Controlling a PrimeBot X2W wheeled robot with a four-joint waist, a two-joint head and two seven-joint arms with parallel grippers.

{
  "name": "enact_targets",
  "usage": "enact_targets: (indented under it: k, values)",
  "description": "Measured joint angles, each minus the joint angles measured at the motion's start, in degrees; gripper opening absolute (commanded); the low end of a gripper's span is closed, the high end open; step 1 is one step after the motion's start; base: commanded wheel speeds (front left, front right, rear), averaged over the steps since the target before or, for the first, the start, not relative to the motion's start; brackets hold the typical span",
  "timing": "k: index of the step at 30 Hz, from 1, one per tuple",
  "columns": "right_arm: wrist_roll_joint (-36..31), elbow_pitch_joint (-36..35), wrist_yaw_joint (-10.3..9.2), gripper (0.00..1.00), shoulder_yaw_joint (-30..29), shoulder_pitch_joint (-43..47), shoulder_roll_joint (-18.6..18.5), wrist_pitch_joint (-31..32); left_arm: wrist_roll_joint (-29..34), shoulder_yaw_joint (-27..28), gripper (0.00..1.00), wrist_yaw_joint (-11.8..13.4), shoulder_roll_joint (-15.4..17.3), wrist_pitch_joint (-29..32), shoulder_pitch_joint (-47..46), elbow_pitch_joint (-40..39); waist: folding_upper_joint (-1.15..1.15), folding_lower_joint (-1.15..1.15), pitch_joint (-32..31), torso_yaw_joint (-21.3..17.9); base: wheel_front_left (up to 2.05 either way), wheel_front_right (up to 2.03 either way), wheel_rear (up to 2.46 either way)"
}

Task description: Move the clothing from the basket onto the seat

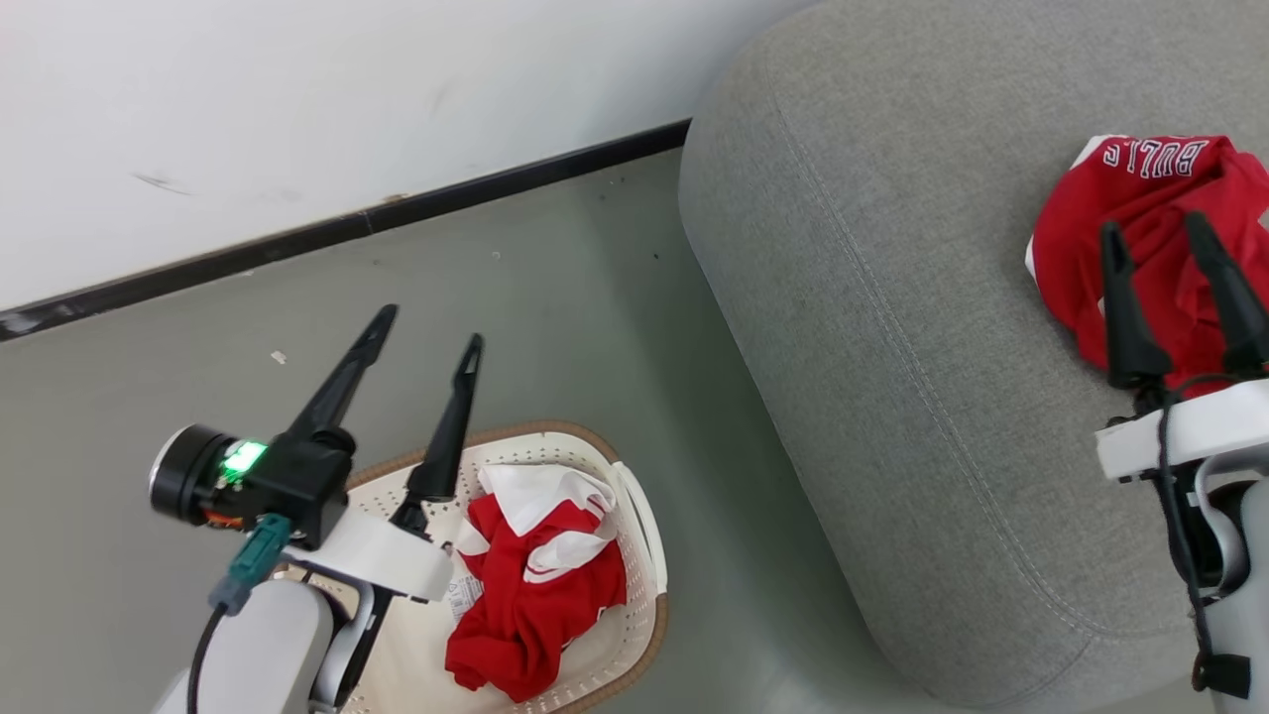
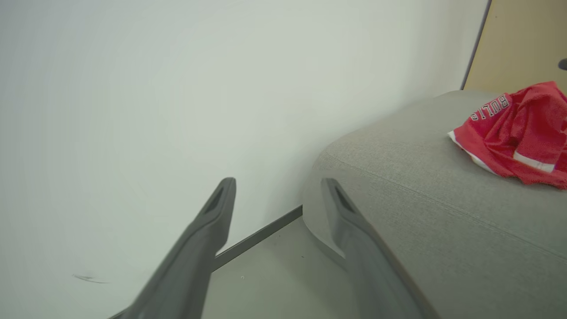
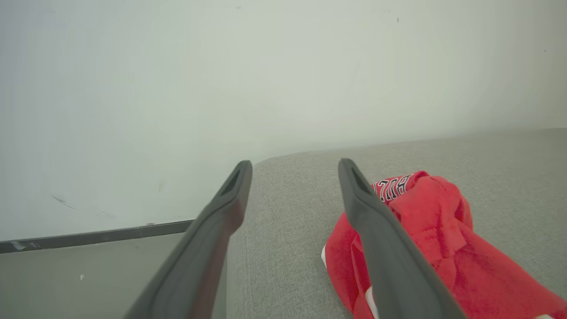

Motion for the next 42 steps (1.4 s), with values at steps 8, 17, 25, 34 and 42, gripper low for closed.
enact_targets:
  k: [8, 17, 25, 34, 42]
  values:
    - [-2.94, -1.65, 0.0, 1.0, 5.83, -0.4, 1.48, -0.01, -2.67, 5.77, 1.0, 3.61, -0.16, -0.96, 4.92, 1.71, 0.0, 0.0, -2.82, 2.52, 0.0, 0.0, 0.0]
    - [-6.6, -1.74, 0.0, 1.0, 8.95, -0.23, 3.66, -0.02, -4.52, 10.37, 1.0, 6.0, -0.57, -1.19, 10.29, 3.08, 0.0, 0.0, -6.08, 5.87, 0.0, 0.0, 0.0]
    - [-7.61, -1.86, 0.0, 1.0, 10.69, 3.9, 5.35, -0.02, -4.49, 13.3, 1.0, 7.01, -1.98, -1.18, 14.33, 2.4, 0.0, 0.0, -9.11, 8.93, 0.0, 0.0, 0.0]
    - [-9.06, -3.39, 0.0, 1.0, 9.28, 11.79, 6.82, -0.02, -4.21, 15.28, 1.0, 6.99, -2.55, -1.18, 19.31, 1.54, 0.0, 0.0, -13.15, 12.2, 0.0, 0.0, 0.0]
    - [-9.71, -4.21, 0.0, 1.0, 7.98, 18.16, 7.43, -0.02, -3.88, 15.71, 1.0, 6.91, -3.14, -1.18, 22.22, 1.4, 0.0, 0.0, -15.9, 13.68, 0.0, 0.0, 0.0]
